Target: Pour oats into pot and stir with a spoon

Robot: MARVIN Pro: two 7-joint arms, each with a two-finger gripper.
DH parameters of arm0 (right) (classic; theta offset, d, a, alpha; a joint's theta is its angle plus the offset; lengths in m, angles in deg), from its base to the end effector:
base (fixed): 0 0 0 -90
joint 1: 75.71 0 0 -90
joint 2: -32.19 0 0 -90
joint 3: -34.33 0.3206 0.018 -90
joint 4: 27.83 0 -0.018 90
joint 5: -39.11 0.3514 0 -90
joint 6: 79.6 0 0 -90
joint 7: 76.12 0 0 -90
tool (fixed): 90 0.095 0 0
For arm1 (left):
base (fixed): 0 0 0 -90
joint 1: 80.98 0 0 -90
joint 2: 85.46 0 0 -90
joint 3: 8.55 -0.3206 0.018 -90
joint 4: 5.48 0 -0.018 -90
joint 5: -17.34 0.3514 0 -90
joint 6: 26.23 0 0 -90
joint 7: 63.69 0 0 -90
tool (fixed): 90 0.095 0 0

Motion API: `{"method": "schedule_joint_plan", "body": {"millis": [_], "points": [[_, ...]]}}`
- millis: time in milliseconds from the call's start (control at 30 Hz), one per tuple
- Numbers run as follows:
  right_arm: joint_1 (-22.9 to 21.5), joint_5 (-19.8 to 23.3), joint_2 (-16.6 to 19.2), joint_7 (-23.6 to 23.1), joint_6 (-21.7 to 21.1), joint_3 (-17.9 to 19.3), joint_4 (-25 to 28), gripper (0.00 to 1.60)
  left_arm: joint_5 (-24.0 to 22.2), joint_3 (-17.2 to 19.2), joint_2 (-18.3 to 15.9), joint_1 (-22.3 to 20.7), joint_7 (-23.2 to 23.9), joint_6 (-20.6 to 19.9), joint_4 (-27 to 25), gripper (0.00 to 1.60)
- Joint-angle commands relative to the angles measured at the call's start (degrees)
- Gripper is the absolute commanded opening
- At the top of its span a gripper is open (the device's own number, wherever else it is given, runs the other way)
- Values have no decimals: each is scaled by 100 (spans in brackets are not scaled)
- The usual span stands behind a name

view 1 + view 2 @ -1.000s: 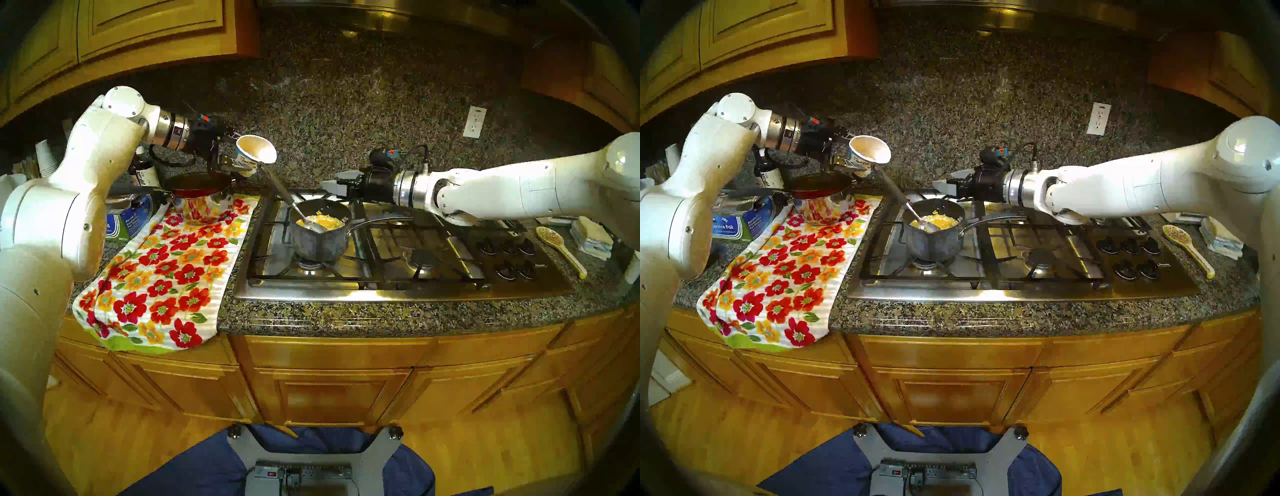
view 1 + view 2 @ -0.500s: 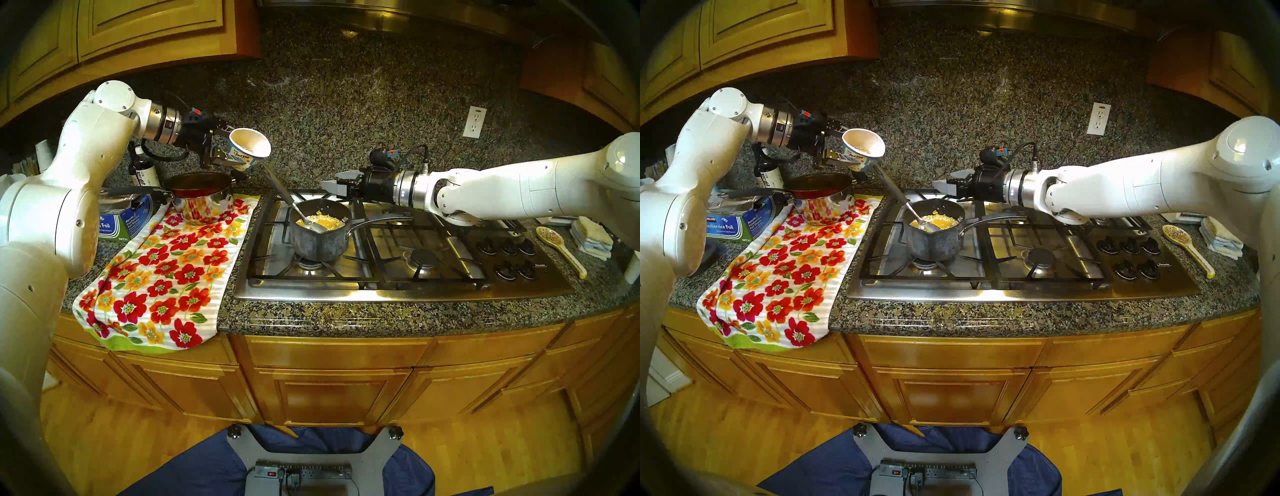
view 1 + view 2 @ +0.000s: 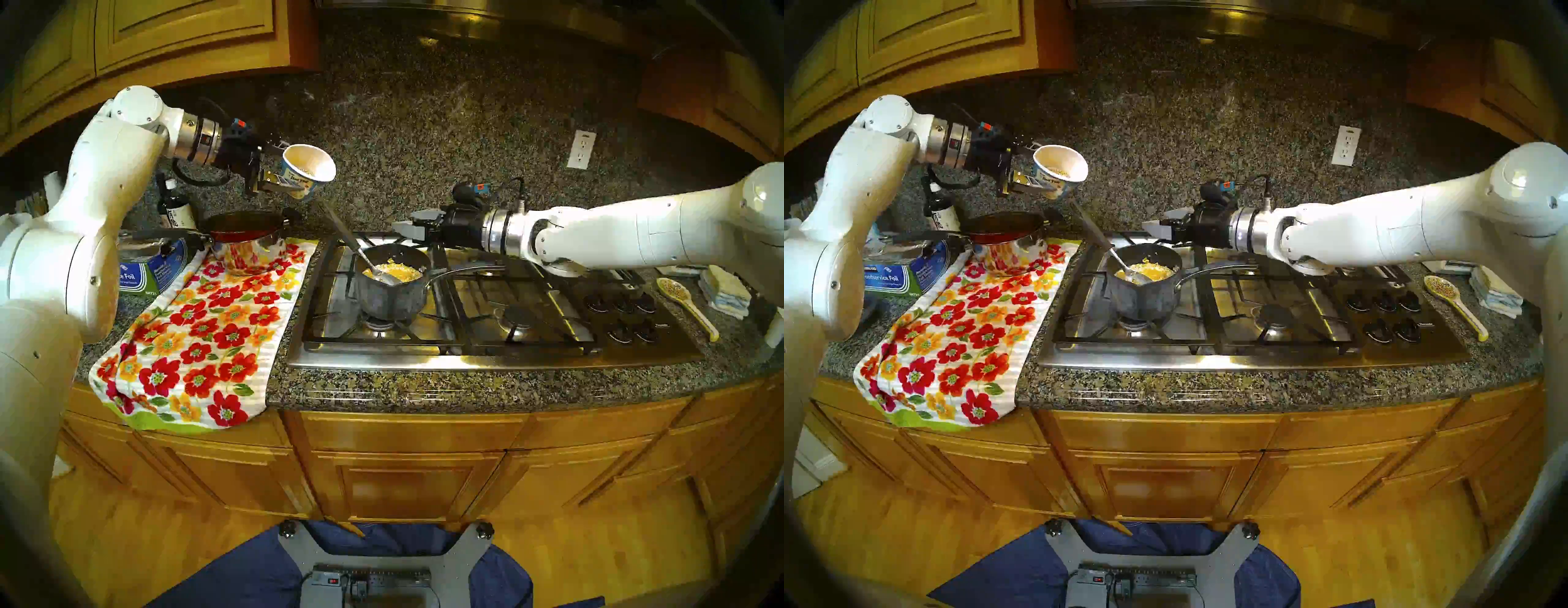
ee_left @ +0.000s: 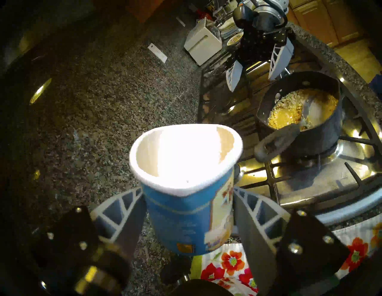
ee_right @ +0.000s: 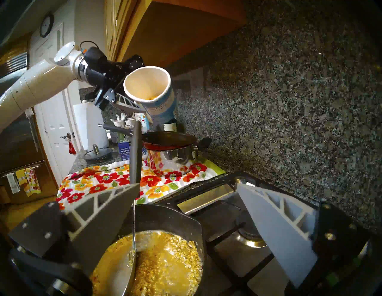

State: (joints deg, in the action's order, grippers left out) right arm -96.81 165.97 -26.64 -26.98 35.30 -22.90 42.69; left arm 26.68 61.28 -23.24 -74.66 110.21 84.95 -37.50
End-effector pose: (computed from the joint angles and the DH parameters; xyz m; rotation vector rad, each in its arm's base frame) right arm 0.6038 0.0053 -0.1056 -1.7078 -0.9003 -1.4541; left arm 0.6505 0.1653 0.0693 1.5782 -2.1217 1.6313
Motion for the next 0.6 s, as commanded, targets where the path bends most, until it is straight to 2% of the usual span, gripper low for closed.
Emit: {"method": "schedule_joint_plan", "body": {"millis": [0, 167, 200, 367, 400, 567], "points": [[-213, 16, -2, -14, 32, 118, -44, 160, -245, 136, -10, 32, 110, -244, -675, 77], [-213, 16, -2, -14, 32, 118, -44, 160, -344, 166, -56, 288, 110, -448, -1137, 77], [-213, 16, -2, -14, 32, 118, -44, 160, -362, 138, -33, 246, 110, -418, -1051, 77], [-214, 17, -2, -14, 32, 118, -44, 160, -445, 148, -121, 549, 110, -654, -1624, 77], [-214, 17, -2, -14, 32, 118, -44, 160, -462, 117, -93, 495, 110, -614, -1522, 77], [-214, 17, -2, -14, 32, 117, -43, 160, -503, 137, -163, 743, 110, -816, -1976, 77]]}}
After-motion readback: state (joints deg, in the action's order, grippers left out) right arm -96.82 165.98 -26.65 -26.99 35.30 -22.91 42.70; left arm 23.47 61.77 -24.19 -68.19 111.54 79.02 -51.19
